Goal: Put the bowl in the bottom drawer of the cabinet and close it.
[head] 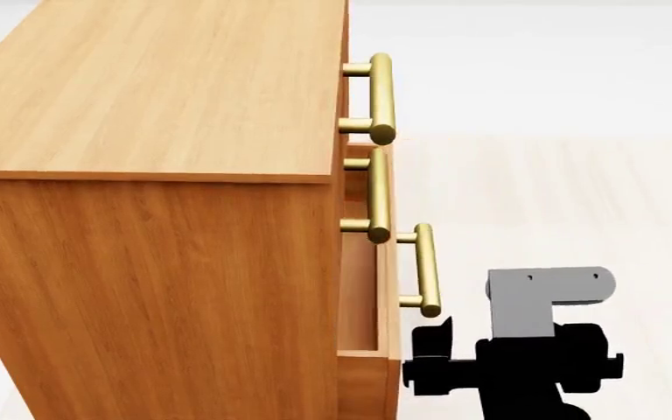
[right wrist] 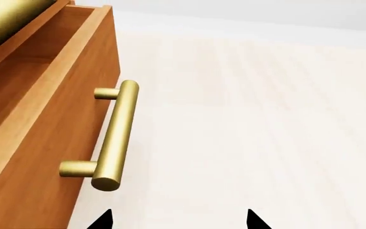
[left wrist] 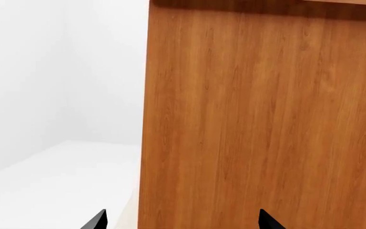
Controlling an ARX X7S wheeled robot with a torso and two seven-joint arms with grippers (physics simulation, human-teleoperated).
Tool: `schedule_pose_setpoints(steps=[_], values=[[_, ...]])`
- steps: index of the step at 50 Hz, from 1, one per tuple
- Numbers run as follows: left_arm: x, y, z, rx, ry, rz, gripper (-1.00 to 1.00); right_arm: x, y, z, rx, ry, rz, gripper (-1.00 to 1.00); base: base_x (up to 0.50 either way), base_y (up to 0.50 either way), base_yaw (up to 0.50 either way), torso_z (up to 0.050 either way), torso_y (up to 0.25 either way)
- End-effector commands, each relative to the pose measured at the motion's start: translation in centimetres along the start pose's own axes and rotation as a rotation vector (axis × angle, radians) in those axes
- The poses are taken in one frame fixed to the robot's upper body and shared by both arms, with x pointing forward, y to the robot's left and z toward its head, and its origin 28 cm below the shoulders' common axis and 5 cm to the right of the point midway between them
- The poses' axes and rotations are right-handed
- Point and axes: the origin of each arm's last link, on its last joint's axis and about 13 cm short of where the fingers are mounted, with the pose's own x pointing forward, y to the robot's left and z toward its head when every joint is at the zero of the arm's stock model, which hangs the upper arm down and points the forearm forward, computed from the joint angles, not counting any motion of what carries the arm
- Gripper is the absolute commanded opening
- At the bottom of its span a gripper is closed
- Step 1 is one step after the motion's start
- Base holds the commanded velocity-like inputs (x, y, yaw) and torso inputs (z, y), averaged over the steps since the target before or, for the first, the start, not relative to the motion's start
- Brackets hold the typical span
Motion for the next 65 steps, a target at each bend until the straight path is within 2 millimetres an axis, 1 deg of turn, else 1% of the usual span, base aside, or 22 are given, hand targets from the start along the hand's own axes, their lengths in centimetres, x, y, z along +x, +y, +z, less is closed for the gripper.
schedule_pose_setpoints(steps=[1, 10, 46, 57, 59, 60, 65], values=[[0.0, 0.0, 0.0, -0.001, 0.0, 0.0, 1.0, 0.2, 0.9, -0.1, 0.008, 0.006, 0.033, 1.0, 0.0, 0.0, 0.0, 0.0, 0.0], [0.0, 0.0, -0.1, -0.002, 0.0, 0.002, 1.0, 0.5, 1.5, -0.4, 0.008, 0.016, 0.043, 1.0, 0.0, 0.0, 0.0, 0.0, 0.0], [0.0, 0.0, 0.2, -0.004, -0.001, 0.002, 1.0, 0.9, 3.7, 0.2, -0.004, 0.006, 0.108, 1.0, 0.0, 0.0, 0.0, 0.0, 0.0], [0.0, 0.0, -0.1, -0.002, 0.0, 0.002, 1.0, 1.2, 4.5, -0.2, -0.005, 0.013, 0.139, 1.0, 0.0, 0.0, 0.0, 0.0, 0.0], [0.1, 0.0, 0.4, -0.001, 0.001, 0.001, 1.0, 1.2, 4.7, -0.3, -0.013, 0.01, 0.148, 1.0, 0.0, 0.0, 0.0, 0.0, 0.0], [0.0, 0.0, 0.2, -0.001, 0.001, 0.001, 1.0, 1.2, 4.7, -0.3, -0.016, 0.011, 0.149, 1.0, 0.0, 0.0, 0.0, 0.0, 0.0], [0.0, 0.0, 0.1, -0.001, 0.001, 0.002, 1.0, 1.2, 5.0, 0.1, -0.021, -0.002, 0.169, 1.0, 0.0, 0.0, 0.0, 0.0, 0.0]])
